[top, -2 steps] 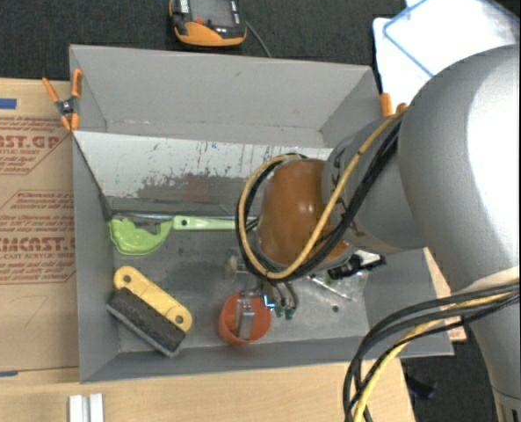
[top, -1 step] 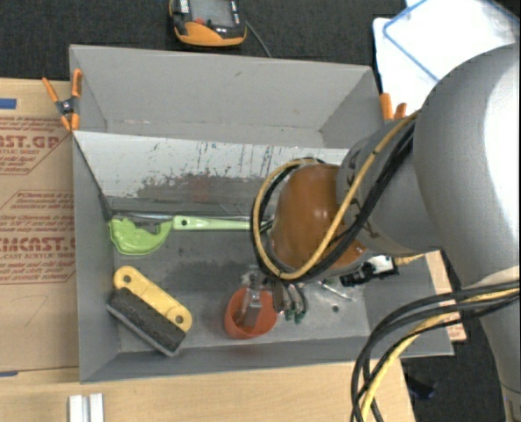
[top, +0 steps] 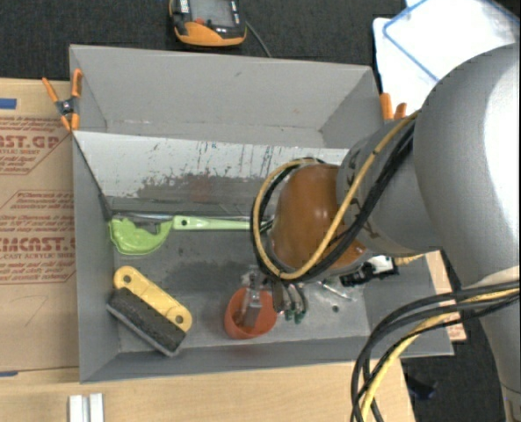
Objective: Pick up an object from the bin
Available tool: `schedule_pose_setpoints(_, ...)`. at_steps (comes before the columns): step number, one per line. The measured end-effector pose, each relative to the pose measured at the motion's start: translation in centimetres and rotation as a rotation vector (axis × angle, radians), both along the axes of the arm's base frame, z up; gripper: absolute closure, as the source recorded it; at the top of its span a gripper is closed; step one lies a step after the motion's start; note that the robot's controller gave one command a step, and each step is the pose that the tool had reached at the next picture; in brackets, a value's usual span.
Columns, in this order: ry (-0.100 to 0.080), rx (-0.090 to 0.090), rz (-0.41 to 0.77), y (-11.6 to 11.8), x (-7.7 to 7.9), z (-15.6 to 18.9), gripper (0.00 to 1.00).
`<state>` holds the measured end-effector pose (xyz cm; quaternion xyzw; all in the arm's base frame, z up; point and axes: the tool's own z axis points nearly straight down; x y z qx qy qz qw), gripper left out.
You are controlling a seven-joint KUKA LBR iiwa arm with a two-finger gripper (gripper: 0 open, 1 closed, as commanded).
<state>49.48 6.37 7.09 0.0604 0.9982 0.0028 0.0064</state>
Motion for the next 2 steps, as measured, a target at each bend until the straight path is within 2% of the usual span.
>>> schedule_pose_setpoints(1, 0.006, -0.001, 0.008, 0.4, -0.3, 8.5, 1.00)
schedule_pose_setpoints(2, -0.002, 0.000, 0.000, 0.2, 0.0, 3.6, 1.00)
